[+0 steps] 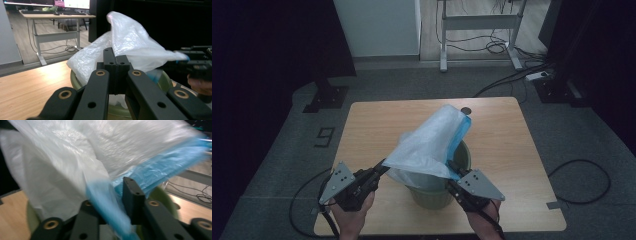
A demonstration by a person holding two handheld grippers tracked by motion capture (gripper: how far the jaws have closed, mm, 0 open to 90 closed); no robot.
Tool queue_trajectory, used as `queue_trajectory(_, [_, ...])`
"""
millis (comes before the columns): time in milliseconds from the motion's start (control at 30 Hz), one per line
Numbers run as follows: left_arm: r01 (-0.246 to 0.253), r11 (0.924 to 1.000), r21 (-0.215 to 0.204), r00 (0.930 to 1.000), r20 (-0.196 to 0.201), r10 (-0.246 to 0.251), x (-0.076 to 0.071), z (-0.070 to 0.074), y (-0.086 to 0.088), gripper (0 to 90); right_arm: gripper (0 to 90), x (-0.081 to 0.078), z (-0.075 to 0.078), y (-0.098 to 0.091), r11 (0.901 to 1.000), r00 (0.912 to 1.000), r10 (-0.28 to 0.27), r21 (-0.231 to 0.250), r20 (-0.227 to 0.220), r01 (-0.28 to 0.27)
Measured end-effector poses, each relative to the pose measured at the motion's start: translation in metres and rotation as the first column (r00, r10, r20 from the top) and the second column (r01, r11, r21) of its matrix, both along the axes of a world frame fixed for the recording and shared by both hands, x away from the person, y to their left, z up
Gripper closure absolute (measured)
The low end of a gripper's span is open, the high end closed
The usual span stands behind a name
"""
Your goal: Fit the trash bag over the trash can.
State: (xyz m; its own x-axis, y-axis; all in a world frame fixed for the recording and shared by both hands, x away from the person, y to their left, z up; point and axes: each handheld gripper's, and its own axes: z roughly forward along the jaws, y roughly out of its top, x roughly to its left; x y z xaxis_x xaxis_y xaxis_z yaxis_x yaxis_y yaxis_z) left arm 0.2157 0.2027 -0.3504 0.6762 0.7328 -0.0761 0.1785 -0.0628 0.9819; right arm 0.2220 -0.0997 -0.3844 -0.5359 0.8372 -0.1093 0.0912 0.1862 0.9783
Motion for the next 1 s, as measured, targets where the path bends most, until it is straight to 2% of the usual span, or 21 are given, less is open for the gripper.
queue_trajectory(33, [0.0,1.0,0.0,1.0,0.0,0.0,0.0,0.0,0.0,89.7,76.7,0.0,0.0,0.0,1.0,1.0,0.0,0.0,0.0,0.0])
queue_trajectory(67, [0.013,0.9999,0.01,0.9999,-0.003,-0.013,0.0,-0.001,-0.003,89.8,81.0,0.0,0.003,-0.009,0.9999,0.9995,-0.014,0.007,0.028,0.014])
queue_trajectory(133, [0.022,0.9995,0.021,0.9998,-0.003,-0.022,0.0,-0.002,-0.007,89.7,83.5,-0.001,0.006,-0.013,0.9997,0.9985,-0.021,0.008,0.05,0.021])
queue_trajectory(267, [0.041,0.999,0.016,0.9991,-0.012,-0.041,0.003,-0.003,-0.009,89.6,80.4,-0.003,0.014,-0.02,0.9996,0.995,-0.026,0.012,0.096,0.025])
queue_trajectory(433, [0.063,0.9979,0.014,0.9974,-0.035,-0.062,0.006,-0.004,-0.01,86.0,80.5,-0.002,0.023,-0.026,0.9993,0.9937,-0.017,0.036,0.111,0.014])
queue_trajectory(467, [0.081,0.9967,0.013,0.9959,-0.043,-0.08,0.006,-0.006,-0.01,84.3,84.3,-0.001,0.026,-0.027,0.999,0.9939,-0.007,0.045,0.11,0.002])
queue_trajectory(500, [0.081,0.9967,0.013,0.9959,-0.043,-0.08,0.006,-0.006,-0.01,81.2,86.1,0.0,0.028,-0.027,0.9988,0.9938,0.001,0.048,0.111,-0.007])
queue_trajectory(567, [0.136,0.9908,0.004,0.9902,-0.034,-0.135,0.003,-0.006,-0.01,65.8,87.7,0.0,0.03,-0.025,0.9989,0.9929,0.012,0.045,0.119,-0.017])
queue_trajectory(667, [0.158,0.9871,0.027,0.9869,-0.039,-0.157,-0.001,-0.001,-0.01,48.9,88.0,0.001,0.035,-0.022,0.9988,0.9907,0.017,0.042,0.135,-0.023])
queue_trajectory(733, [0.167,0.9857,0.021,0.9854,-0.036,-0.166,-0.004,0.004,-0.008,39.8,88.0,0.002,0.038,-0.022,0.9987,0.9898,0.011,0.048,0.142,-0.018])
queue_trajectory(867, [0.165,0.986,-0.026,0.986,-0.022,-0.165,-0.006,0.014,-0.001,32.7,88.1,0.003,0.044,-0.024,0.9982,0.9874,-0.001,0.06,0.158,-0.008])
queue_trajectory(900, [0.165,0.986,-0.026,0.986,-0.022,-0.165,-0.006,0.014,-0.001,32.6,88.0,0.003,0.046,-0.025,0.9982,0.9863,-0.001,0.059,0.165,-0.009])
queue_trajectory(1000, [0.111,0.9925,-0.053,0.9927,-0.041,-0.113,0.002,0.019,0.005,33.2,88.0,0.003,0.048,-0.025,0.9983,0.984,0.007,0.055,0.178,-0.017])
